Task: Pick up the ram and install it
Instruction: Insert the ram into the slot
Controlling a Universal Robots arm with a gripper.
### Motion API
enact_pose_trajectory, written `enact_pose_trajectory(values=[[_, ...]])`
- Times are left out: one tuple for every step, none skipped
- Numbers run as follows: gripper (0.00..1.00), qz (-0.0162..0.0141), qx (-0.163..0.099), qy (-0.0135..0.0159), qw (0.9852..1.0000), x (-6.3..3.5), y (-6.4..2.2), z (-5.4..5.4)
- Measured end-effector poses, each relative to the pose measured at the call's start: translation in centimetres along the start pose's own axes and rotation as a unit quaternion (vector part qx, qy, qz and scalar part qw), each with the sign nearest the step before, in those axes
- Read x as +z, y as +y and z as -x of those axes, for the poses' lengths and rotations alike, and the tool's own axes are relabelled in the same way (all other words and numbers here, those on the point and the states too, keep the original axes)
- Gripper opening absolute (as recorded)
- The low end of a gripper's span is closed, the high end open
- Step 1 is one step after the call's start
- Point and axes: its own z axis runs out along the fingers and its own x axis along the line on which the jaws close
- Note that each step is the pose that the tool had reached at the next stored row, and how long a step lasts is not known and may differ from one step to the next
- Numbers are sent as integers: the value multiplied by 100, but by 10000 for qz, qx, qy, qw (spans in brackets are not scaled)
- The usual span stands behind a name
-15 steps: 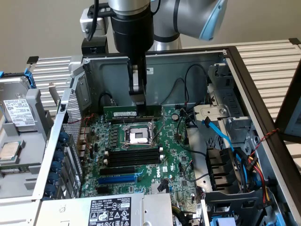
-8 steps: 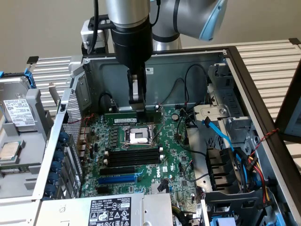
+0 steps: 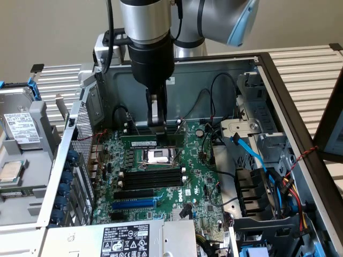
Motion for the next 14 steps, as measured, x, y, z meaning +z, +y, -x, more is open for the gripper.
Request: enact_pose_trajectory(values=[[12,-6,1,-1,10000,18,1,0],[12,-11,1,-1,10000,36,3,-1],[12,-19,1,-2,10000,54,4,-2],[12,-27,1,-3,10000,72,5,-7],[12,-33,1,-3,10000,90,6,-21],[12,-35,2,-3,10000,107,6,-41],[12,-36,1,-4,10000,125,5,-70],[12,-36,1,-4,10000,144,3,-102],[12,-36,1,-4,10000,162,2,-133],[12,-36,1,-4,10000,180,2,-159],[12,-36,1,-4,10000,198,4,-177],[12,-37,1,-5,10000,218,5,-187],[12,-36,1,-4,10000,235,8,-190],[12,-36,1,-4,10000,253,11,-191]])
